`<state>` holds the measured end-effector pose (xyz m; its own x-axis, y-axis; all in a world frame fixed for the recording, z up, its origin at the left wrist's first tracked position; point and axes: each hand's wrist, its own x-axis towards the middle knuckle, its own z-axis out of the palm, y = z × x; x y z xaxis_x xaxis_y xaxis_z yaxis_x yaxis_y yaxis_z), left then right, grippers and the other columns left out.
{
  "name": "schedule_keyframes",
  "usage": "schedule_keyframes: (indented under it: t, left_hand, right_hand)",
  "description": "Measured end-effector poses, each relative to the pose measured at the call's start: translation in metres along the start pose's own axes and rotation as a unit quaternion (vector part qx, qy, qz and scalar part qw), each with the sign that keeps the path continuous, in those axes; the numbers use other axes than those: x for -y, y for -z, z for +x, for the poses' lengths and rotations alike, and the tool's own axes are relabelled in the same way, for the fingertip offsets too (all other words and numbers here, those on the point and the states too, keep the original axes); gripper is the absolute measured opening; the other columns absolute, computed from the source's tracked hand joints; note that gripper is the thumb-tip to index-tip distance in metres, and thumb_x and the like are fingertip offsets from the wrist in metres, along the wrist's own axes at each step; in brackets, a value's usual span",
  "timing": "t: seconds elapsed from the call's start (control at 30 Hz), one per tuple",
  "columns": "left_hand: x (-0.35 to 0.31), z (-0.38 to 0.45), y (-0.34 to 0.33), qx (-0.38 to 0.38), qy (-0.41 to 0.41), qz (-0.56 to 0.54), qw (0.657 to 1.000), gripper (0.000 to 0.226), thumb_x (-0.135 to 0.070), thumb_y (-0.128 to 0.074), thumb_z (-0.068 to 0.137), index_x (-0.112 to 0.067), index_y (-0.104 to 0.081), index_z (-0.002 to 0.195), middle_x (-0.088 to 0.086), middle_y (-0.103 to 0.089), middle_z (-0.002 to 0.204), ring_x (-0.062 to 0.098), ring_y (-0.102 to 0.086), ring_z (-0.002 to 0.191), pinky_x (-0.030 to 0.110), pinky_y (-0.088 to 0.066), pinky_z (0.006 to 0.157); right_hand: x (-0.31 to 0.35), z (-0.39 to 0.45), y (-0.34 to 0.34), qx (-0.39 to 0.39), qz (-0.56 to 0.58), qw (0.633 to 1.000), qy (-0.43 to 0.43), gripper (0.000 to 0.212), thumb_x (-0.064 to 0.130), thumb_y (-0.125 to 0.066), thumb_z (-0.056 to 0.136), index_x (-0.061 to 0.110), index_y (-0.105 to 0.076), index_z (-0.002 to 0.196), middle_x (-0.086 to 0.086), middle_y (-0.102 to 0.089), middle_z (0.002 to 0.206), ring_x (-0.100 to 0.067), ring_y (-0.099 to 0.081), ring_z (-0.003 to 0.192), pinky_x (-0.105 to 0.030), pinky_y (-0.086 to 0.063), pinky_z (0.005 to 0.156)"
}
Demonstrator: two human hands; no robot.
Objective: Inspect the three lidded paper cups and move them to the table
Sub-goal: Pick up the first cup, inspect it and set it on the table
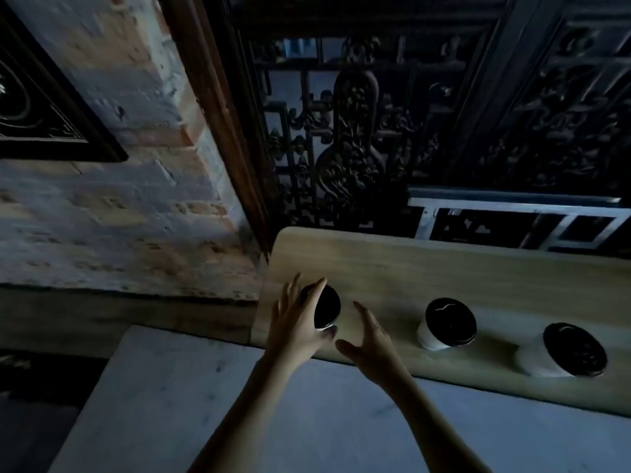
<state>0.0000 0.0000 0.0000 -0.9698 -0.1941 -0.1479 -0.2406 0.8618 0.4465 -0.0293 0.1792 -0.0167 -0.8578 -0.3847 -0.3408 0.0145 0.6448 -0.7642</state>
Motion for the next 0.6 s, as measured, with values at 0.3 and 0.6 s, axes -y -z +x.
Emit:
schedule_keyframes:
  t: [0.3,0.6]
  left_hand:
    - [0.001,0.028,-0.021,0.02,0.015,0.026,0.999,0.093,-0.035,-0.085,0.084,-0.033,-0.034,0.162,0.007,-0.033,0.163,0.039,-0.039,0.144,0.05,-0.051,0.105]
    - [0.002,0.016,-0.021,-0.008,0.061,-0.11,0.992,0.085,-0.037,-0.082,0.079,-0.032,-0.045,0.155,0.002,-0.044,0.141,0.026,-0.051,0.133,0.033,-0.051,0.101]
  right_hand:
    - [-0.017,0.029,-0.032,0.04,0.018,0.998,-0.037,0.092,0.025,-0.077,0.092,0.02,-0.023,0.166,-0.011,-0.046,0.164,-0.034,-0.047,0.145,-0.028,-0.038,0.098]
    - [-0.015,0.032,-0.043,0.036,0.08,0.996,0.005,0.091,0.03,-0.086,0.086,0.022,-0.034,0.16,-0.004,-0.062,0.147,-0.023,-0.061,0.129,-0.036,-0.053,0.099]
